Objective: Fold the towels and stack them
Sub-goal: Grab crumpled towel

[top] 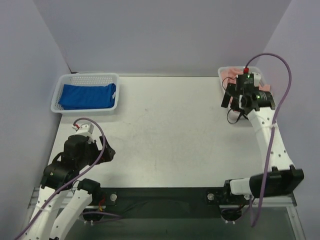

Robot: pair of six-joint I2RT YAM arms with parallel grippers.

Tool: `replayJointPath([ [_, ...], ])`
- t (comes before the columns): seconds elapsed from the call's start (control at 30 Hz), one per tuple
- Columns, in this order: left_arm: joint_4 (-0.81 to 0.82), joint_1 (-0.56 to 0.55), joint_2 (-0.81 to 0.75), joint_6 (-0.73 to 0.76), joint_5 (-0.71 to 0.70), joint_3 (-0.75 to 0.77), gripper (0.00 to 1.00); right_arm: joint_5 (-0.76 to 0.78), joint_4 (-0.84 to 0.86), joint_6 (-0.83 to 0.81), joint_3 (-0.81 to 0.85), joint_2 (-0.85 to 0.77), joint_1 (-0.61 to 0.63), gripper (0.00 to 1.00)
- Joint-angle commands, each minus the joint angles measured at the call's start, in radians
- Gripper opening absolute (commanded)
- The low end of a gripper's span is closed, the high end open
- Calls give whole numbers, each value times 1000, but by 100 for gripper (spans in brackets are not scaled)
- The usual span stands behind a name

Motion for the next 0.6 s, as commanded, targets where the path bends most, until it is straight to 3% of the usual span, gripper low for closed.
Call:
replayJointPath([
  [0.0,69,-23,-16,-2,15,3,97,-58,72,19,120,141,-71,89],
  [0.03,73,-25,-12,-4,15,0,98,-87,87,19,144,175,-87,82],
  [0.33,135,-25,82,-47,-6,10,97,-216,316,-6,364,540,-207,68],
  [0.57,205,-25,204,-66,-39,13,98,-307,434,-7,498,781,-245,63],
])
